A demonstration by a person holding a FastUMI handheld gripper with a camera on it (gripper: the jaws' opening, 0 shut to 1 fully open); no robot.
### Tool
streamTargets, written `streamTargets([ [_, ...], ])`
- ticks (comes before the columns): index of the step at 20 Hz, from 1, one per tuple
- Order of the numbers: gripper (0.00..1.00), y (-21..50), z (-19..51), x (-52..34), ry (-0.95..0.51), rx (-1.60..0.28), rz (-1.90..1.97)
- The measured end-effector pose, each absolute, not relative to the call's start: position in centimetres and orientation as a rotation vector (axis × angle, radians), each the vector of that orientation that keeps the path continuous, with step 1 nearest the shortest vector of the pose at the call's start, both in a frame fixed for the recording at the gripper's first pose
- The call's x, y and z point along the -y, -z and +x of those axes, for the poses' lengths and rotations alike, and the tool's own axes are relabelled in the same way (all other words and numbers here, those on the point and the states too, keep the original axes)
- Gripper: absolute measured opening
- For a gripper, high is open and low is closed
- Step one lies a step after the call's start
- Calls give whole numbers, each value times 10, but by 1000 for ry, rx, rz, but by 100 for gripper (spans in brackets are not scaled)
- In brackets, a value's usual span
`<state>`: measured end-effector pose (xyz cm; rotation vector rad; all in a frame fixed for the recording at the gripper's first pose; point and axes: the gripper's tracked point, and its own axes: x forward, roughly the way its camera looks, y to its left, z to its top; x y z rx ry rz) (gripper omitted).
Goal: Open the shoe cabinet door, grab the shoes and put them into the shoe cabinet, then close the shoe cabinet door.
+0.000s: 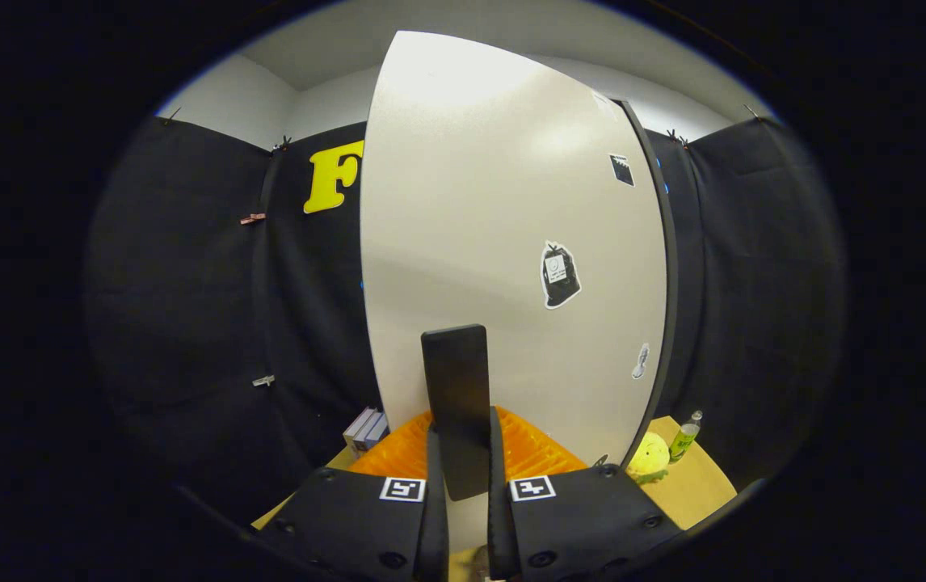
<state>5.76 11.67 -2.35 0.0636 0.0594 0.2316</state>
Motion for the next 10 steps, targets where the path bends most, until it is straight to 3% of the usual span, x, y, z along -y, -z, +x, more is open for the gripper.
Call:
streamTargets([
  [10,23,22,12,-49,-207,-57,55],
])
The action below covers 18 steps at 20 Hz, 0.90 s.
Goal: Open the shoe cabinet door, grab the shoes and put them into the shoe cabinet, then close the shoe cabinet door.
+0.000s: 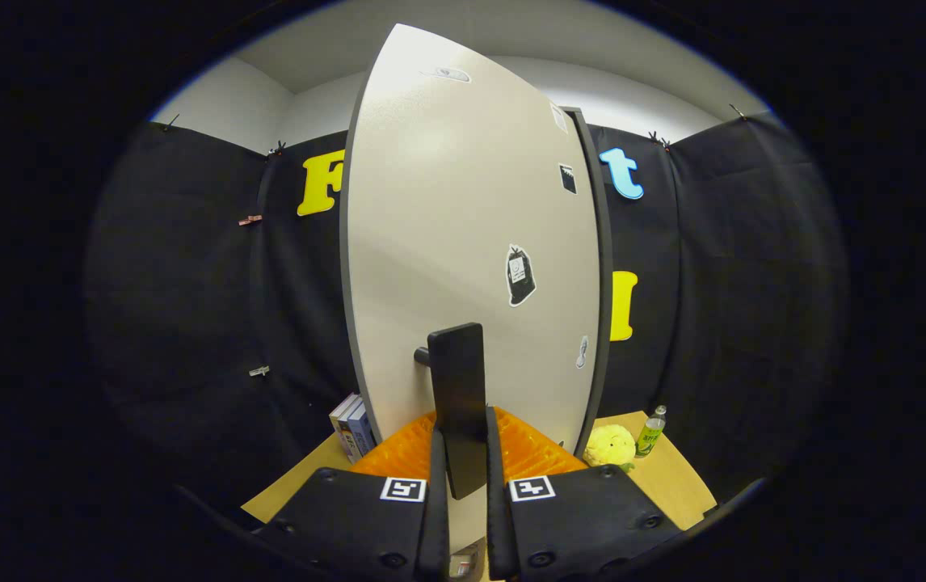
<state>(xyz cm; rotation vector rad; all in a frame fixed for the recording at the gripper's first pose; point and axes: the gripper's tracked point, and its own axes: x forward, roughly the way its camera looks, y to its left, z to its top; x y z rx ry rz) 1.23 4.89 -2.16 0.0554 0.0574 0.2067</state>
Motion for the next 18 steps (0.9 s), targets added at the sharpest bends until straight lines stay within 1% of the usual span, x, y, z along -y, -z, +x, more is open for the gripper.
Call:
streamTargets([
  [3,22,21,3,-27,-180,-33,49],
  [13,22,21,-8,49,-48,-55,64],
  [15,17,21,-8,64,-28,-64,93],
  [18,16,22,-12,81,-29,-86,139],
])
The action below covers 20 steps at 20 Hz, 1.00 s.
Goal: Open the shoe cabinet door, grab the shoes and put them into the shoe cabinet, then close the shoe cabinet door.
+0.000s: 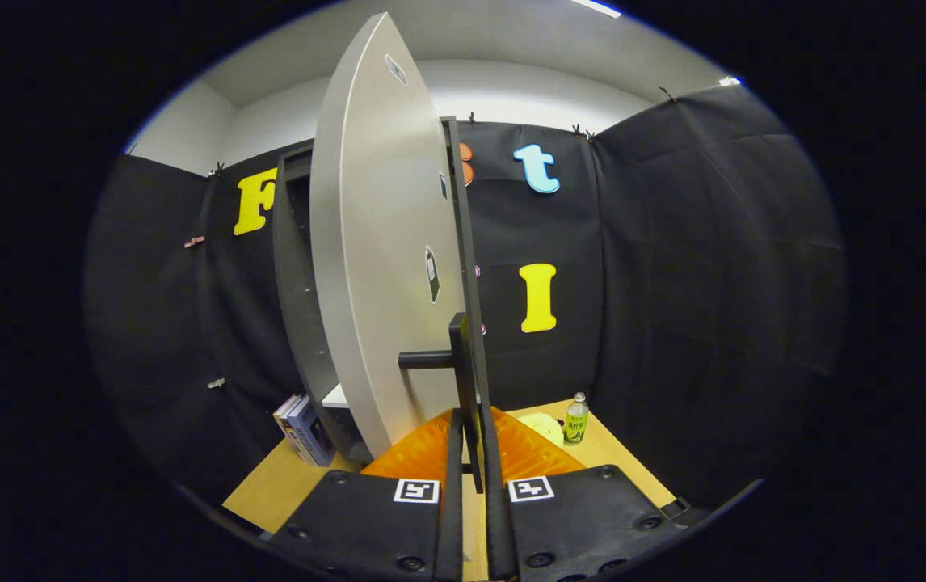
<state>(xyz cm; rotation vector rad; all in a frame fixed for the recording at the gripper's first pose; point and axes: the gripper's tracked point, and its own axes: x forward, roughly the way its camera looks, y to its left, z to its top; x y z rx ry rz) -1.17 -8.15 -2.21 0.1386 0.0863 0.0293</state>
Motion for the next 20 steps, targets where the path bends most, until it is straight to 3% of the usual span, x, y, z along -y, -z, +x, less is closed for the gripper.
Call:
streamTargets([
  [20,17,10,-36,127,5,-24,117],
])
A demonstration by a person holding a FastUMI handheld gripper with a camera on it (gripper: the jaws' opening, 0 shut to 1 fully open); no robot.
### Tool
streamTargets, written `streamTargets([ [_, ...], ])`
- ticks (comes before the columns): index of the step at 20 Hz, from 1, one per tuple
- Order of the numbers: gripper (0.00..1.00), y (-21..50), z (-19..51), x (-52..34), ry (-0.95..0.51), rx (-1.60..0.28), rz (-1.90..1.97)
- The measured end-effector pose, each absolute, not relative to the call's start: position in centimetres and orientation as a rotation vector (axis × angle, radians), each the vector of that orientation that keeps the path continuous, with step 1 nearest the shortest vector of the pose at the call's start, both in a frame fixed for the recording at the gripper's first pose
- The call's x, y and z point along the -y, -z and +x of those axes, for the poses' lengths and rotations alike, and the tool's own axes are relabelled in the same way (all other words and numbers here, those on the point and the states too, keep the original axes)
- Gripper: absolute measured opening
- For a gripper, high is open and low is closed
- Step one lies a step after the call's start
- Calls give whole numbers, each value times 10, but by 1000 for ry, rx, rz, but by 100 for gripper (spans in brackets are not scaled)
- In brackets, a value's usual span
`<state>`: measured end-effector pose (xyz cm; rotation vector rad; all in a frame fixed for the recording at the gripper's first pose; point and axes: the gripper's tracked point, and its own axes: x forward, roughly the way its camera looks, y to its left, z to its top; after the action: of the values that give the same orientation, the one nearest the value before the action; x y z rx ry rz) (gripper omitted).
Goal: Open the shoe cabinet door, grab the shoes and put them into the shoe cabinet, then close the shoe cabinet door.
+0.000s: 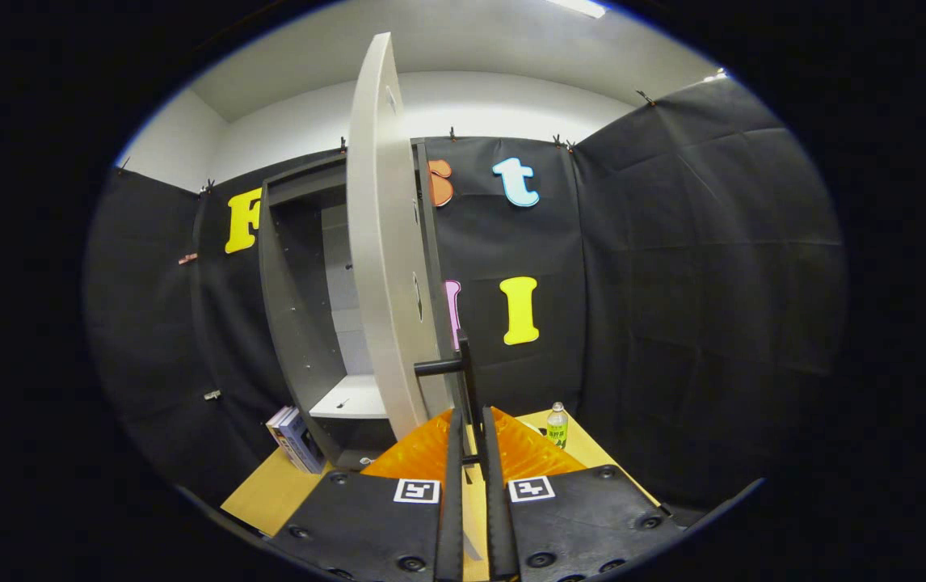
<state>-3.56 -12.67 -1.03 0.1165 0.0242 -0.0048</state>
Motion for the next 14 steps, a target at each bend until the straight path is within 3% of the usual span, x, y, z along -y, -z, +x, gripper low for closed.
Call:
streamTargets([
  [3,23,35,-52,120,8,-84,50],
  [7,42,84,-74,77,-58,-213,111],
  [9,45,120,-82,44,-99,-291,111],
  [12,66,171,-86,-5,-176,-394,92],
  [14,73,206,-83,-37,-229,-461,97],
])
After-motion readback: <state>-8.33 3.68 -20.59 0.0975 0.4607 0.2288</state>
